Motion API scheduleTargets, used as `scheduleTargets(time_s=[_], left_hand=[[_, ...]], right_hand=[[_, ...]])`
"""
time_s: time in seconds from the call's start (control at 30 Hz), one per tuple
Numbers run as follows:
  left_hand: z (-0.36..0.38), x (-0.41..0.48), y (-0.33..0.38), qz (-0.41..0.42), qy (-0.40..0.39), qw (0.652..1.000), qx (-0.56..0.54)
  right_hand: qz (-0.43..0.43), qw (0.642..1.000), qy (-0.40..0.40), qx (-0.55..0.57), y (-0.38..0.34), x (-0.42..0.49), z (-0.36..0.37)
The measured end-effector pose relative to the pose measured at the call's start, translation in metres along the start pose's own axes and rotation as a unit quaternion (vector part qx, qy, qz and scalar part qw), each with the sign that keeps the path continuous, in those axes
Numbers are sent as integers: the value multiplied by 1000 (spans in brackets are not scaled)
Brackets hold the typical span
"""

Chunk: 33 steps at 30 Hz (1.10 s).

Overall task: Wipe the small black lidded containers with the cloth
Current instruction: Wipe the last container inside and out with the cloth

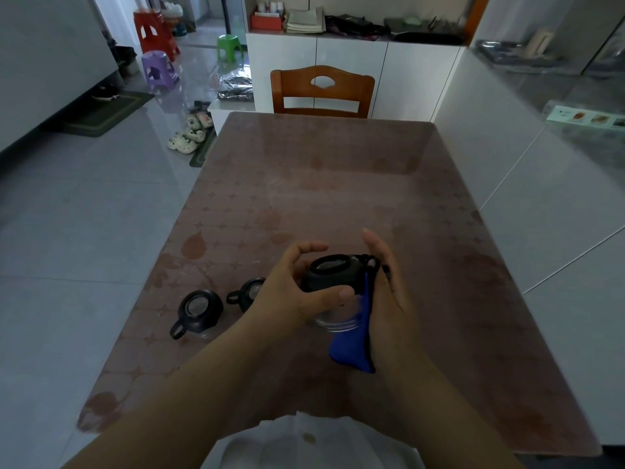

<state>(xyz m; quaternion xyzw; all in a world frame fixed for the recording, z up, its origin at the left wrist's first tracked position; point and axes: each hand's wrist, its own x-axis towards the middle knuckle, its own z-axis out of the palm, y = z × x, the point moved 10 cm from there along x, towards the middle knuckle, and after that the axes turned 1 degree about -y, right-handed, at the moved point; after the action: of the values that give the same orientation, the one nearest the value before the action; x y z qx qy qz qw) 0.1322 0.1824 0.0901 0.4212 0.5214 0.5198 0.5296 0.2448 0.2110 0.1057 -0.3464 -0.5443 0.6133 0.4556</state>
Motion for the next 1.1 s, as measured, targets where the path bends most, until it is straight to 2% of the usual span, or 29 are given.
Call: scheduleTargets(time_s=[0.07,0.17,0.27,0.33,0.43,0.53,0.7,0.83,0.93,1.0,1.1], left_hand=[[0,0,-1,-2,-10,999,-42],[4,0,3,13,-34,997,-72],[10,-2,14,42,-57,997,-28],[12,-4,19,57,-60,996,21],[8,-5,22,70,-50,990,108],[5,-5,20,57,-44,987,145],[10,-8,3,2,-13,995,100],[6,-10,-4,1,36,997,70],[-6,-9,3,-1,62,997,34],[-13,-10,7,0,74,997,32],[-18,-10,6,-3,79,996,51]], right_hand=[[33,999,16,36,7,2,-5],[127,979,49,154,31,-1,-10],[231,948,35,217,56,-9,-2],[250,930,20,269,59,-6,4],[237,937,11,255,55,0,0],[203,959,55,188,50,1,-17],[144,978,69,131,32,4,-18],[54,997,23,53,8,5,-7],[25,999,-27,1,5,3,-3],[16,1000,-14,12,4,2,-11],[9,995,59,79,-8,6,-31]])
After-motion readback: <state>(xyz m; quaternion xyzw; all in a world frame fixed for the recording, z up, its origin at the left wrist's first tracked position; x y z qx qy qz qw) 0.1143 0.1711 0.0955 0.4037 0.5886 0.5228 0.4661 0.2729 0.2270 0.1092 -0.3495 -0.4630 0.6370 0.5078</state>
